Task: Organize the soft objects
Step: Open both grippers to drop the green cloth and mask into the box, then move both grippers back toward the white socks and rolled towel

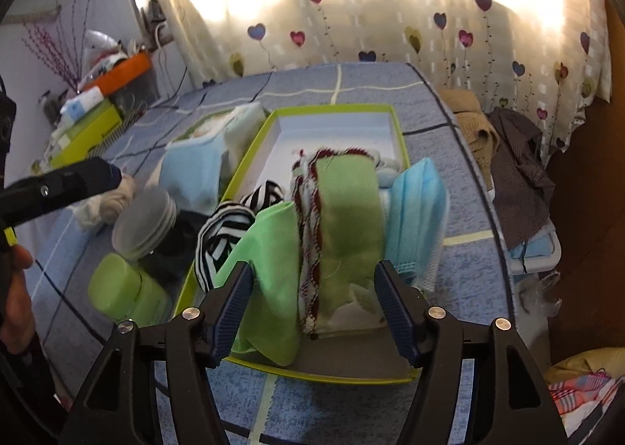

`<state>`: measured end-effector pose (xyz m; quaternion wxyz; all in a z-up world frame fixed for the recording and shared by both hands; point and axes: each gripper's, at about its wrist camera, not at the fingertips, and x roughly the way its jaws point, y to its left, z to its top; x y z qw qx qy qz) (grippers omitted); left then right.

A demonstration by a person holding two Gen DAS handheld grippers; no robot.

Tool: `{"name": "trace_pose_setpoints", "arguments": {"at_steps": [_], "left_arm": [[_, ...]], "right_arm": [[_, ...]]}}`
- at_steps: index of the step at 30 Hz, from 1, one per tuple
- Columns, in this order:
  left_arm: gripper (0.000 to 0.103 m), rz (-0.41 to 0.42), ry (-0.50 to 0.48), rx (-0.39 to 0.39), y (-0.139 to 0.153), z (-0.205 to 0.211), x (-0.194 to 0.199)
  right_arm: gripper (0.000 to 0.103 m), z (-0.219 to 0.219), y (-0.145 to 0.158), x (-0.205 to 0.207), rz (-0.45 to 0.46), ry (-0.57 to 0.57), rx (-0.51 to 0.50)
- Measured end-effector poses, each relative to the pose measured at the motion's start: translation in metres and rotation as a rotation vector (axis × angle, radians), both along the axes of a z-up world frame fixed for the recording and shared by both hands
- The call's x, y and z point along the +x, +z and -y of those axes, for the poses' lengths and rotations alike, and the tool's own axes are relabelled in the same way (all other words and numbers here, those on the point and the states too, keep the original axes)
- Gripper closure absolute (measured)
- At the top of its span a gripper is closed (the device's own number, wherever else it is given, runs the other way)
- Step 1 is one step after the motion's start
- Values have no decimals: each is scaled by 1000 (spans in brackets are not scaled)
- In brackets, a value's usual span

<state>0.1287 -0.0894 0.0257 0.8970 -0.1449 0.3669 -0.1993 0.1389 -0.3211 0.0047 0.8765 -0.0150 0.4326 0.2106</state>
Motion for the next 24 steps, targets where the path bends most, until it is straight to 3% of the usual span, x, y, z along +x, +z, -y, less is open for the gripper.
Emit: {"name": "trace_pose_setpoints", "arguments": {"at_steps": [9,24], "left_arm": [[55,-5,22,-21,-3,-12,1],[55,-20,77,-50,-11,-38,4]], "right_arm": [[43,-13,-13,26,-17,-13,-69],[43,-44,-13,94,-24,-10,-69]]}}
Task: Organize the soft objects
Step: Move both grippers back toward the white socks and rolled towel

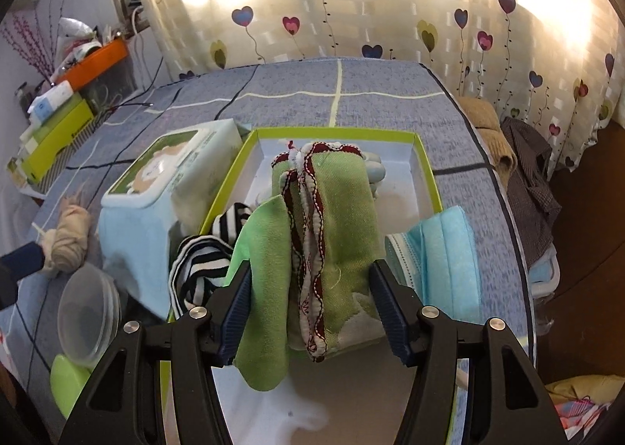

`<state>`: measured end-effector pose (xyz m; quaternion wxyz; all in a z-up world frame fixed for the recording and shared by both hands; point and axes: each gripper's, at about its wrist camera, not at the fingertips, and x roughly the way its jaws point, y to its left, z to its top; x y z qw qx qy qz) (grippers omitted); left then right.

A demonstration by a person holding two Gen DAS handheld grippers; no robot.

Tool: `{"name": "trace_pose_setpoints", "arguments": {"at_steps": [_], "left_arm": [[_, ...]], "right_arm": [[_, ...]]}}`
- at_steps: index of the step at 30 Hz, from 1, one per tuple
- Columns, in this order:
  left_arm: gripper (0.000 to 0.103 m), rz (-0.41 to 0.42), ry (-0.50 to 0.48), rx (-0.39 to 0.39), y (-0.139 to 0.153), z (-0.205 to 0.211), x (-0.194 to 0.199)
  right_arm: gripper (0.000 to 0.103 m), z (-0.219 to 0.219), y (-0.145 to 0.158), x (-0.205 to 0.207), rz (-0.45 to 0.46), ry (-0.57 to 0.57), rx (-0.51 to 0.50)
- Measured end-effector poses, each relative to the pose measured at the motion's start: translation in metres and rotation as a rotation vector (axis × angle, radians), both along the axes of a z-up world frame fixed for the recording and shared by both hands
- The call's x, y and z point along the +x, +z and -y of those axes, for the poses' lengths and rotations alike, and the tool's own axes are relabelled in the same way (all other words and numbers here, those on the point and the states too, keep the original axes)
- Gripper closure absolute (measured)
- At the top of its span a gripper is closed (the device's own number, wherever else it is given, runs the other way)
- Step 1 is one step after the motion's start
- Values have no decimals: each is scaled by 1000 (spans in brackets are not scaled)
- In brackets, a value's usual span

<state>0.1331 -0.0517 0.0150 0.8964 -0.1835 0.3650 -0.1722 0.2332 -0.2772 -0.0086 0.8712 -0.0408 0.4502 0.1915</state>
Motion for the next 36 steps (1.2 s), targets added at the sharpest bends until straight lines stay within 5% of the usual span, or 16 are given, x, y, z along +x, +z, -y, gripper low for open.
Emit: {"name": "trace_pose_setpoints", "arguments": {"at_steps": [9,24,36], "left_arm": [[55,6,-5,-2,1,-2,-3],[55,23,6,21,7,-11,-31],[55,48,57,62,7,-35,-66]], "right_arm": [[43,-8,4,13,30,-23,1],[43,43,45,-73,107,-107,100],[43,6,73,-130,156,17,147]]}}
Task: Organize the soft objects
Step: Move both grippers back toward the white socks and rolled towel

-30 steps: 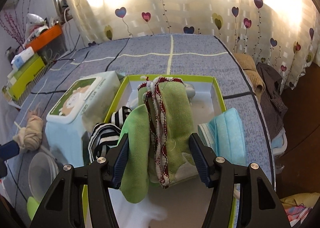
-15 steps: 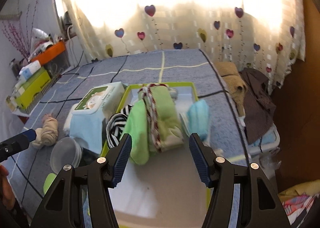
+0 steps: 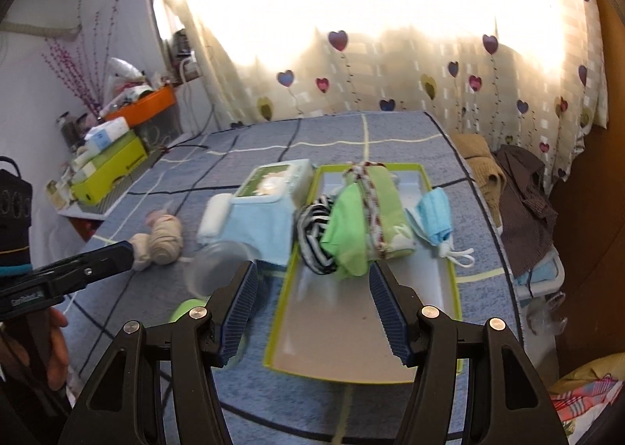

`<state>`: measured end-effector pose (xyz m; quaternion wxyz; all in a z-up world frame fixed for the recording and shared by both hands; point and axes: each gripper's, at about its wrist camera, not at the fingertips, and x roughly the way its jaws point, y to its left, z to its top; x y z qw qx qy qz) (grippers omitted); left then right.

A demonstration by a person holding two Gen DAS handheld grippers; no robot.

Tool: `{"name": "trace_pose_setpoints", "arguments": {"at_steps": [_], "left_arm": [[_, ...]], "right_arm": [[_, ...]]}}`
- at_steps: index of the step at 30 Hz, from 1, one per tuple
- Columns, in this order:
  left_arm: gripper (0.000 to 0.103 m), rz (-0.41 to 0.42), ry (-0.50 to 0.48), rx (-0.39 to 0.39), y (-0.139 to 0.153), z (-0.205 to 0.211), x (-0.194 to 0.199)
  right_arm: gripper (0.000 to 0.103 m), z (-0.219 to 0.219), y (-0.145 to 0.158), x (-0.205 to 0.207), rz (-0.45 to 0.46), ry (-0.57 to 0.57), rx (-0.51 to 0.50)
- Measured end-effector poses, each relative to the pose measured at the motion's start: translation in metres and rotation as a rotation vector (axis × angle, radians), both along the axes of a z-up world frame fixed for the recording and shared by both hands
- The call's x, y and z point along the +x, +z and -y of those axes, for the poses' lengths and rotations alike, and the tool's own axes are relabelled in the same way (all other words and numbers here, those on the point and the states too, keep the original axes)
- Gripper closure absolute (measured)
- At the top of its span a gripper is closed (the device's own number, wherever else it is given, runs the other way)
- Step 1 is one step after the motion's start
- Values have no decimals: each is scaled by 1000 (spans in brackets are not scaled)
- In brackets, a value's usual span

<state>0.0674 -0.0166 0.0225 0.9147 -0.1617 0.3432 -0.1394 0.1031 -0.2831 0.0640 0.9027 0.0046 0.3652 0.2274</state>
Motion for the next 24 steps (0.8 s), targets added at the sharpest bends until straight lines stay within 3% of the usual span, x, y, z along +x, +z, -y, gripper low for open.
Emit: {"name": "trace_pose_setpoints", "arguments": {"at_steps": [9,24], "left_arm": [[55,-30,103,19,-6,-34,-18],[55,-82,266,18,-20,-89,-11]], "right_arm": [[43,-43,12,-22,29,118,0],[43,-92,23,-18,45,221,-22]]}}
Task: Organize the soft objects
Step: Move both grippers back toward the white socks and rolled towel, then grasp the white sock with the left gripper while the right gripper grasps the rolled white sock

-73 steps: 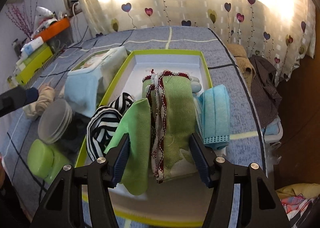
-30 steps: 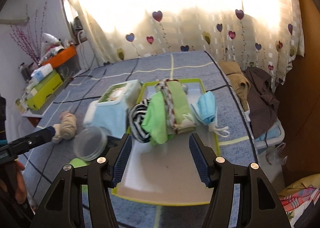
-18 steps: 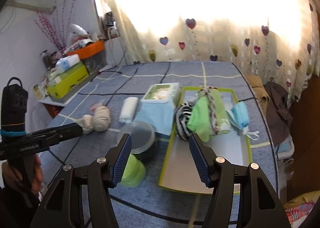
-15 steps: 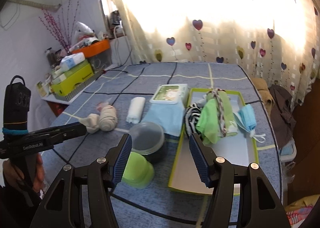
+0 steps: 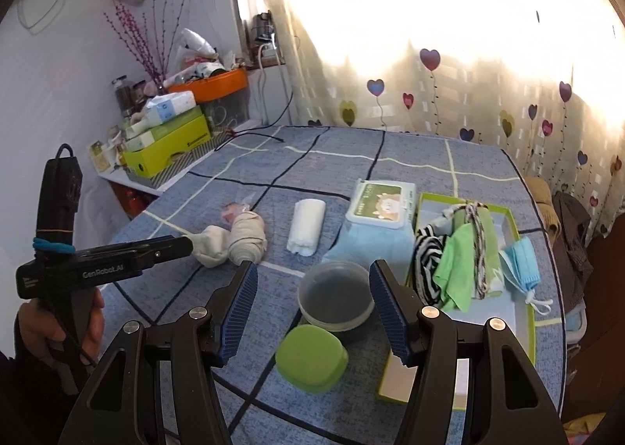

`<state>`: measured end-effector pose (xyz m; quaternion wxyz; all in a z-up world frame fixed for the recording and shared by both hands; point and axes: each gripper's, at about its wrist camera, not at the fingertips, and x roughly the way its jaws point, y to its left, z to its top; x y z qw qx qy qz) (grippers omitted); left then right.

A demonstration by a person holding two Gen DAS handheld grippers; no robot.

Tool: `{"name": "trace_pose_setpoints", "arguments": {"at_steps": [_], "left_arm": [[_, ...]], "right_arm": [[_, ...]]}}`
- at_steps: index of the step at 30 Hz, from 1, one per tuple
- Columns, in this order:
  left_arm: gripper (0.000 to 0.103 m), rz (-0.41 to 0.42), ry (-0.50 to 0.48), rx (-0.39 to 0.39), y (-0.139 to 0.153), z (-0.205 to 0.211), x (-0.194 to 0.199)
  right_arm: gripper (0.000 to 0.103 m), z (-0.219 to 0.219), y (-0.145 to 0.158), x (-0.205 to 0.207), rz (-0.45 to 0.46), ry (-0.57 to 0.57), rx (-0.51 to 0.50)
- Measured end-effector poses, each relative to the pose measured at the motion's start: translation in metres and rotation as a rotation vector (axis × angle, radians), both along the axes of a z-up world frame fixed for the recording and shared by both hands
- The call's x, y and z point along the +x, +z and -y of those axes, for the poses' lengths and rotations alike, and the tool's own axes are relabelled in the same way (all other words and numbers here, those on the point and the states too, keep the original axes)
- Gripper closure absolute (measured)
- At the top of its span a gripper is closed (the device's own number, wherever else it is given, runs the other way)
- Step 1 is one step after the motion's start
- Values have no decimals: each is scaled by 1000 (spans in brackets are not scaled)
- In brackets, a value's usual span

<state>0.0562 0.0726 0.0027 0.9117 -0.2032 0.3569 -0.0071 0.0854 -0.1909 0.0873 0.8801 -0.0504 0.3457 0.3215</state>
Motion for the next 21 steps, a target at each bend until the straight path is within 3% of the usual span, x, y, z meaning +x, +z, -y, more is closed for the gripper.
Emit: {"name": "trace_pose_setpoints", "arguments": {"at_steps": [12,21], "left_arm": [[55,-48,109,45,-22,-45,24],[47,-135,44,93,-49,-43,55]], "right_arm": [[43,-42,-2,16,-9,66,-39],[43,-77,-9,30,-27,111,-78]]}}
